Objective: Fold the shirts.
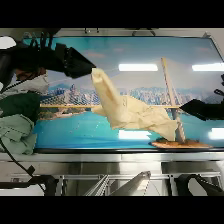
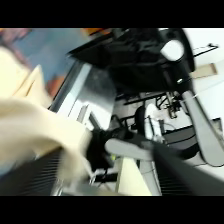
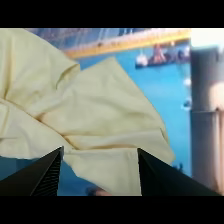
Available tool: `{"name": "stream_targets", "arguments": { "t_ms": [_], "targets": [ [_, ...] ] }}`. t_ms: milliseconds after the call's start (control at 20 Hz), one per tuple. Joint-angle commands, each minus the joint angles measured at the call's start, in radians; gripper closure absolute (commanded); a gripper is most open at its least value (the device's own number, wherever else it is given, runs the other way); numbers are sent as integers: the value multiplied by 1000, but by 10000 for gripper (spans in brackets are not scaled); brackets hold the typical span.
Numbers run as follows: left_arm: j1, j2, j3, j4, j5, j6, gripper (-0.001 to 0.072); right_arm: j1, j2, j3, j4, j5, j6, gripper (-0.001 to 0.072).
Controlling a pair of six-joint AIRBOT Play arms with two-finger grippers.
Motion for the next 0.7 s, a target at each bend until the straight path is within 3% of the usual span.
{"name": "stream_targets", "arguments": {
  "t_ms": [0,200,300,500,550,650],
  "targets": [
    [144,1,-92,227,-65,-80,-6,-3,-81,-28,-63,39,33,189],
    [188,6,-274,310,-35,-94,-4,-2,-212,-100,-58,48,27,189],
    [132,5,-387,307,54,-47,-4,11,-272,-134,-7,35,-21,190],
    [-49,-59,-496,299,268,-33,-3,140,-383,-144,17,-62,-21,191],
    [-98,-97,-484,266,293,-8,-3,180,-405,-143,34,-100,-21,204],
    [-187,-183,-417,201,314,21,-2,234,-422,-132,60,-146,-44,361]
  ]
}}
